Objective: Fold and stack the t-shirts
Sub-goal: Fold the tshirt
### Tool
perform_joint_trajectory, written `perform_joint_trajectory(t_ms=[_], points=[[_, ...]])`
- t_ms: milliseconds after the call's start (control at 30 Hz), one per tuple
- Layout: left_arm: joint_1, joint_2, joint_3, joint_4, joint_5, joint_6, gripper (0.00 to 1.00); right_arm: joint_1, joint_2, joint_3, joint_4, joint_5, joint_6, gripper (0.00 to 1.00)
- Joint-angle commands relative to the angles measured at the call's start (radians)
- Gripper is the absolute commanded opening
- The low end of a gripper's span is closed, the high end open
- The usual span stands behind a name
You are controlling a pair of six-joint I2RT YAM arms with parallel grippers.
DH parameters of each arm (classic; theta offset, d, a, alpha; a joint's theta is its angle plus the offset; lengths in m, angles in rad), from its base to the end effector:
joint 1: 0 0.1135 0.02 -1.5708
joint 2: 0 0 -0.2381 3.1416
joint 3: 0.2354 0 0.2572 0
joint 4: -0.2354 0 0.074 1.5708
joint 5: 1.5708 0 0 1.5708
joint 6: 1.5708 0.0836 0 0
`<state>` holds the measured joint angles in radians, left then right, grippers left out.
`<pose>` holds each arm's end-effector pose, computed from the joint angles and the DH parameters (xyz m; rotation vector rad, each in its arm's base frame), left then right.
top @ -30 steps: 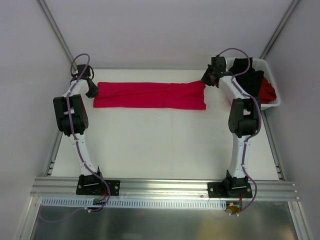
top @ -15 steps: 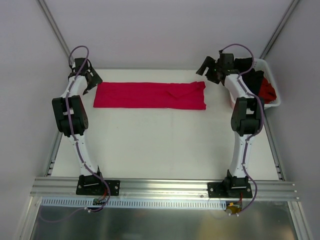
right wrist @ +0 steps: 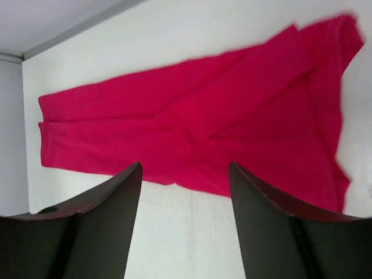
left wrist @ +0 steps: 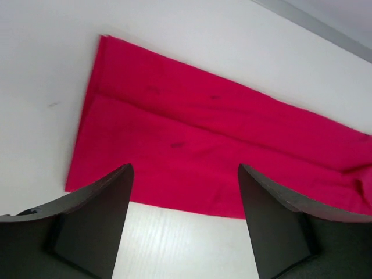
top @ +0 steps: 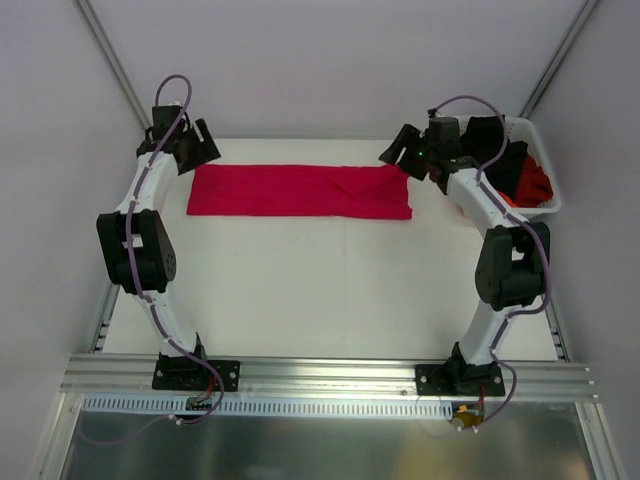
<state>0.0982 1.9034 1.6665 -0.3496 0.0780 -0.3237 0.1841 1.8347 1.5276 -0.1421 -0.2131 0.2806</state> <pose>0.4843 0.0412 0.2511 -0.4086 2.1241 -0.2143 0.4676 0.1050 0.2573 -0.0385 2.0460 0.5078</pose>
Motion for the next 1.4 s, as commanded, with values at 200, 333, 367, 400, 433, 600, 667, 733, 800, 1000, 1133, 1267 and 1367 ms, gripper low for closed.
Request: perform_joint_trajectory(t_ms=[200,333,367,400,433,600,667,733,800,1000,1133,1267,1367], points=[[-0.015,0.124,0.019,-0.011,0.154,-0.115,0.10,0.058,0.076,-0.093,0.070,0.130,0.169,0.28],[-0.014,0.172,0.029,-0.011,0.112,-0.166,0.00,0.074,0.130,-0.037,-0.003,0.191,0.169,0.17],[-0.012,0.180,0.024,-0.011,0.103,-0.181,0.00,0.077,0.142,-0.024,-0.020,0.198,0.170,0.16],[-0.006,0.186,0.022,-0.011,0.105,-0.207,0.00,0.077,0.156,-0.017,-0.030,0.204,0.175,0.16],[-0.005,0.201,0.013,-0.014,0.108,-0.222,0.00,0.077,0.172,-0.009,-0.043,0.207,0.178,0.15],[0.000,0.217,-0.050,-0.017,0.105,-0.330,0.00,0.077,0.244,0.003,-0.073,0.205,0.196,0.11],[0.001,0.236,-0.056,-0.020,0.103,-0.342,0.00,0.075,0.255,-0.001,-0.074,0.205,0.201,0.10],[0.005,0.252,-0.050,-0.026,0.109,-0.357,0.00,0.074,0.271,0.008,-0.094,0.204,0.200,0.09],[0.008,0.263,-0.048,-0.034,0.101,-0.380,0.00,0.075,0.285,0.011,-0.115,0.207,0.200,0.09],[0.026,0.276,-0.063,-0.072,0.120,-0.423,0.00,0.074,0.305,0.017,-0.178,0.207,0.184,0.06],[0.018,0.273,-0.112,-0.115,0.144,-0.413,0.00,0.068,0.275,-0.046,-0.200,0.250,0.177,0.00],[0.018,0.226,-0.200,-0.127,0.085,-0.385,0.00,0.061,0.224,-0.136,-0.186,0.245,0.154,0.00],[0.020,0.204,-0.221,-0.147,0.052,-0.348,0.00,0.063,0.190,-0.176,-0.192,0.241,0.157,0.00]])
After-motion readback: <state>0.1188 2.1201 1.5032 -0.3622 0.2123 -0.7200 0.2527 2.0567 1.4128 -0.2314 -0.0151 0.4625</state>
